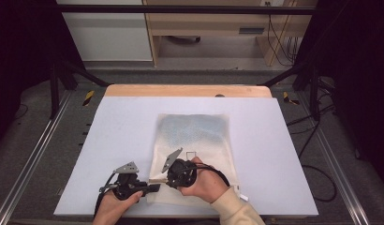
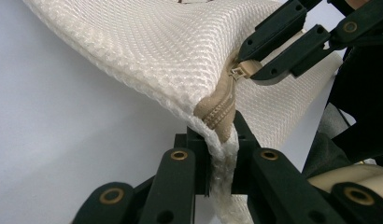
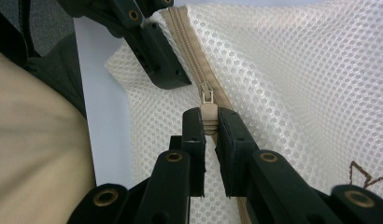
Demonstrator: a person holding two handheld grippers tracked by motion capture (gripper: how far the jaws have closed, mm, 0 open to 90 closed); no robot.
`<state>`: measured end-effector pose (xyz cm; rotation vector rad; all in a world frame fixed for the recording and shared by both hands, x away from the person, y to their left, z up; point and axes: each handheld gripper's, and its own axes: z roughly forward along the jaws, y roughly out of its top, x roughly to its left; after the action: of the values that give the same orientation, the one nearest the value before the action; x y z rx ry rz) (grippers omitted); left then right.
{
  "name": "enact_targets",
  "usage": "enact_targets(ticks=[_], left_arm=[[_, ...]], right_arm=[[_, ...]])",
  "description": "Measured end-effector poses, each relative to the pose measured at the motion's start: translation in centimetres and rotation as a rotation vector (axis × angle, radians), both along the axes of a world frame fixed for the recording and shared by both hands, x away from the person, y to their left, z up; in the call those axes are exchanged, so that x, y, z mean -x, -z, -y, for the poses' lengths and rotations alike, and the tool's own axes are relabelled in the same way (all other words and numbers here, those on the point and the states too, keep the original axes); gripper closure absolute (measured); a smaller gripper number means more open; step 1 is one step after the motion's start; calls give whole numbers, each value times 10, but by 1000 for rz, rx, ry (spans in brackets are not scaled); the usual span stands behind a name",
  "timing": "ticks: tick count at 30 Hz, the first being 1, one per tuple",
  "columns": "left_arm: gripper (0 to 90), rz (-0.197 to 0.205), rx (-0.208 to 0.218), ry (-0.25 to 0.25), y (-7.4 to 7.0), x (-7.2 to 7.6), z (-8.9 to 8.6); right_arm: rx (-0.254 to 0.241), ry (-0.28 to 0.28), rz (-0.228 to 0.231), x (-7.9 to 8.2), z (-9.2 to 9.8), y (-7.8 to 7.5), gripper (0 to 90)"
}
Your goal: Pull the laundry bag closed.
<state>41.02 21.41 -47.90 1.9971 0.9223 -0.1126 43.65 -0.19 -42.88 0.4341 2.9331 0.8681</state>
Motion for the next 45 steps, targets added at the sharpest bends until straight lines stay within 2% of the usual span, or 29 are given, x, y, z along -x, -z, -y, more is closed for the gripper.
enact_targets(ticks=[8, 18, 31, 39, 45], left_arm=[[825, -1, -7, 11, 1, 1, 2], [823, -7, -15, 29, 3, 1, 7], [824, -7, -11, 38, 3, 2, 10], [824, -5, -14, 39, 3, 2, 10], [824, 0, -4, 35, 2, 3, 12]], right_arm=[[-1, 4, -1, 0, 11, 3, 822], [3, 42, -15, 2, 27, 6, 822], [-22, 66, -7, 10, 41, 7, 822], [-52, 99, 11, 12, 48, 5, 821], [-62, 92, 32, 17, 51, 3, 821]])
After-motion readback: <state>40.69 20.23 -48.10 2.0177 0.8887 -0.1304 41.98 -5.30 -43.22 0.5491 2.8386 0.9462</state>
